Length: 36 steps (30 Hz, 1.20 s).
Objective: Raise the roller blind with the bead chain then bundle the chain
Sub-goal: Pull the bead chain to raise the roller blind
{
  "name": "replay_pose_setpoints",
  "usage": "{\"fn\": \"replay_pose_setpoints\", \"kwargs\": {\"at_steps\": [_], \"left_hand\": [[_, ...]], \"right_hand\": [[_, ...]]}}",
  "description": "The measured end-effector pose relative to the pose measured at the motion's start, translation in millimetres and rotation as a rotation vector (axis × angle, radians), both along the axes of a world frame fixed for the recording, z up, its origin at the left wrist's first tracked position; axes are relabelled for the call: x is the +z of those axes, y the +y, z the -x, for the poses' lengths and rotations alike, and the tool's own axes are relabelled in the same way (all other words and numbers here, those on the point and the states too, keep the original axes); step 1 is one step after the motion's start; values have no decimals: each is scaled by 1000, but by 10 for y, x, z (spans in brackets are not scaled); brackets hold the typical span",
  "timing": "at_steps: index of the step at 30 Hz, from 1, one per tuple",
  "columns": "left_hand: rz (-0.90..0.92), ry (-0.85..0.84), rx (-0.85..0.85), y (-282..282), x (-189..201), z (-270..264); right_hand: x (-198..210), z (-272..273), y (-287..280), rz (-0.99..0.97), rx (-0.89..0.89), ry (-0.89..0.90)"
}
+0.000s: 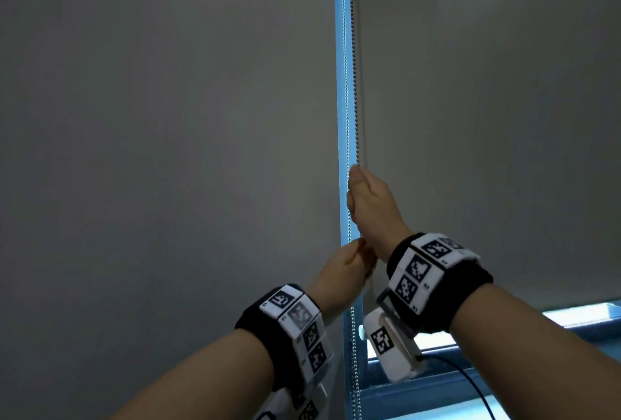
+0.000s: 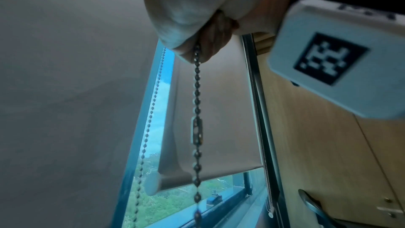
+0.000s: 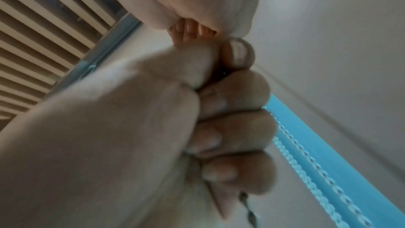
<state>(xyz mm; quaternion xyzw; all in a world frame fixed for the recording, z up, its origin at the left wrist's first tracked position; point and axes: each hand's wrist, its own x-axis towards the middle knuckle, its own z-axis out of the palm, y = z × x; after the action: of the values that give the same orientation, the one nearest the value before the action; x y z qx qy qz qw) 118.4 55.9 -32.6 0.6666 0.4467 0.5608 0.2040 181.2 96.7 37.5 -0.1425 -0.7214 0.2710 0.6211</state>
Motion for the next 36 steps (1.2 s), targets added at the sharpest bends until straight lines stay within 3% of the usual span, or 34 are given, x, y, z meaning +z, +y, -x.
{"fn": "replay_pose_setpoints", "kwargs": {"at_steps": [3,6,13,17,22,27,30,36], "left_hand": [[63,45,-45,18,12,156],[72,-58,-65,85,174,287],[-129,-272,-89,90,1092,182],[-152,-372,-87,33,1446,47],[-209,-356,100,142,1361,-28],[-189,-372,81,187,1054,30],[-184,-351,115,220,850,88],[-125,-354,122,238,390,53]], "right_hand": [[-105,1,85,-74,-63,-12],[-169,-38,127,-144,-144,-42],[-405,-86,181,-254,-290,-323],[-553,-87,137,-239,-336,-426],[-700,-136,160,-300,-372,-629],[-881,-191,176,-300,-346,-740],[-872,-269,213,-173,-287,-684],[-396,-235,310,-6,-135,-166]]}}
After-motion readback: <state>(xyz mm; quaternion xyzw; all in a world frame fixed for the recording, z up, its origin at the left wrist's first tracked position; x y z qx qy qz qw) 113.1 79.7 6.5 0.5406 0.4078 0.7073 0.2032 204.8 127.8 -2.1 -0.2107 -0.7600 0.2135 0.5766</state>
